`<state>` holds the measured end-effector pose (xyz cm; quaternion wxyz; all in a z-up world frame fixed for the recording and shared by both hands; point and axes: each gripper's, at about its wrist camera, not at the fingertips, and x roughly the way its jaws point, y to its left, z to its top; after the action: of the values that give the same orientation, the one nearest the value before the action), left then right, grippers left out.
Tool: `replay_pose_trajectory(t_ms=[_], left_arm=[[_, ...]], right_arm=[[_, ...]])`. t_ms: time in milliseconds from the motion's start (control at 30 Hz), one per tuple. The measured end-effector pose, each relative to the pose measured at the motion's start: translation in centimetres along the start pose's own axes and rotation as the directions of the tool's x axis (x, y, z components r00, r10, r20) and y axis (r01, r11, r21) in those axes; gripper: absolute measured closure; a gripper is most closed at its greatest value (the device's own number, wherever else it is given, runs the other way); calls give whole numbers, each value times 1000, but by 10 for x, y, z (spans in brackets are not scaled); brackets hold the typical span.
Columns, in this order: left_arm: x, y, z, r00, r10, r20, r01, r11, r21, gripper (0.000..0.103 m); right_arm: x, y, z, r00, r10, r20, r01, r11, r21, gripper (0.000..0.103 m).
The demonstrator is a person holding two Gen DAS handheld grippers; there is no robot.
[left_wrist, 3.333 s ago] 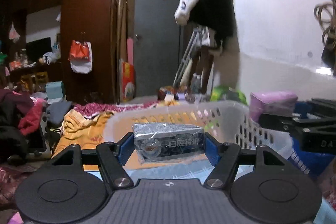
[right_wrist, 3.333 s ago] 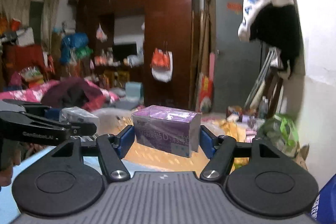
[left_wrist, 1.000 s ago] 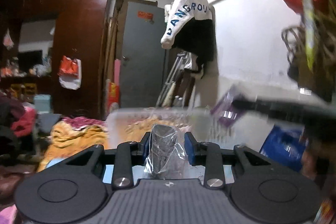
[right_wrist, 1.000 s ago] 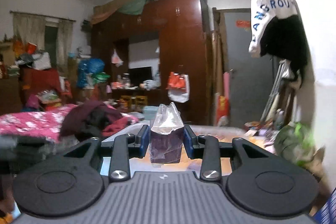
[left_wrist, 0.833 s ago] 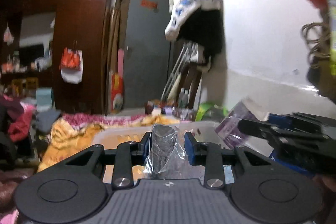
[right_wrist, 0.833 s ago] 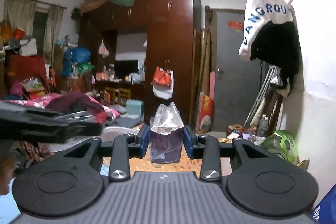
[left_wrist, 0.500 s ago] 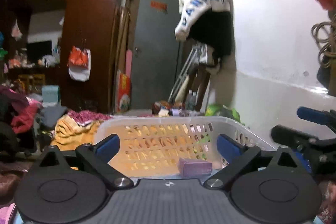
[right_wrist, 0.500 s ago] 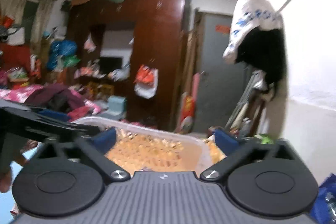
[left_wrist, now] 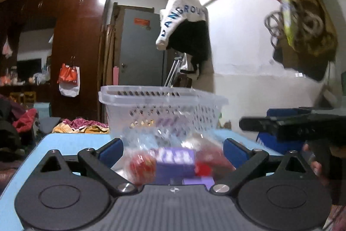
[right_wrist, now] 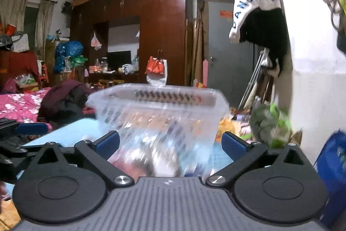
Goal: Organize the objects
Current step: 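Grasp a purple box with the left tool while the right tool grasps a purple tissue box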
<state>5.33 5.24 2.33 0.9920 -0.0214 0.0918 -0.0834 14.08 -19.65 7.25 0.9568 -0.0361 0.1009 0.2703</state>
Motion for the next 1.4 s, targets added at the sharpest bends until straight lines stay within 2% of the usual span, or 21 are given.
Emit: replay_pose_trajectory(t_ms=[67,200,300,367,433,467,567,700,800,900,1100,1133,1200,1400], left_arm=[[2,-1,-4,1000,2,-10,-2,1000,-2,3],[10,3,-7,996,-68,-50,66,997,-47,5],[9,5,-11,998,-40,-53,38,999,-36,6],[1,3,-17,998,-34,-46,32,999,-40,9],[-8,1,-20,998,-42,-45,41,999,-22,9],[-11,-3,-23,998,-36,-52,36,999,3,10],[-11,-8,-32,997,-7,-72,10,999,47,25],[1,-9,-39,991,-47,-128,51,998,28,40],[4,-11,-42,990,-56,-129,60,998,24,42],[4,-15,-43,991,-38,-130,44,998,40,48],[7,-16,-43,989,-37,-140,43,998,40,48],[9,-17,-44,988,-38,-147,45,998,46,50],[12,-19,-47,987,-31,-155,40,998,56,61],[-6,-23,-45,995,-35,-91,43,996,82,61]], right_arm=[[-6,-4,-11,1000,20,3,-20,999,35,0],[-15,-1,-37,994,108,-3,-108,991,75,0],[-11,8,-44,989,148,-26,-147,988,43,2],[-3,13,-46,983,176,-49,-174,984,34,13],[9,14,-46,975,208,-77,-206,978,36,18],[14,16,-46,973,211,-89,-210,977,27,22],[24,24,-52,972,202,-122,-203,979,5,30],[24,25,-57,969,211,-125,-213,977,-1,33],[15,23,-60,972,203,-120,-205,979,-2,34],[6,24,-66,974,197,-112,-198,980,1,34],[1,26,-69,977,186,-107,-187,982,-4,34],[0,25,-69,977,184,-106,-185,983,-2,34],[0,24,-70,977,184,-105,-185,983,1,34],[-2,23,-70,978,178,-105,-178,984,9,34]])
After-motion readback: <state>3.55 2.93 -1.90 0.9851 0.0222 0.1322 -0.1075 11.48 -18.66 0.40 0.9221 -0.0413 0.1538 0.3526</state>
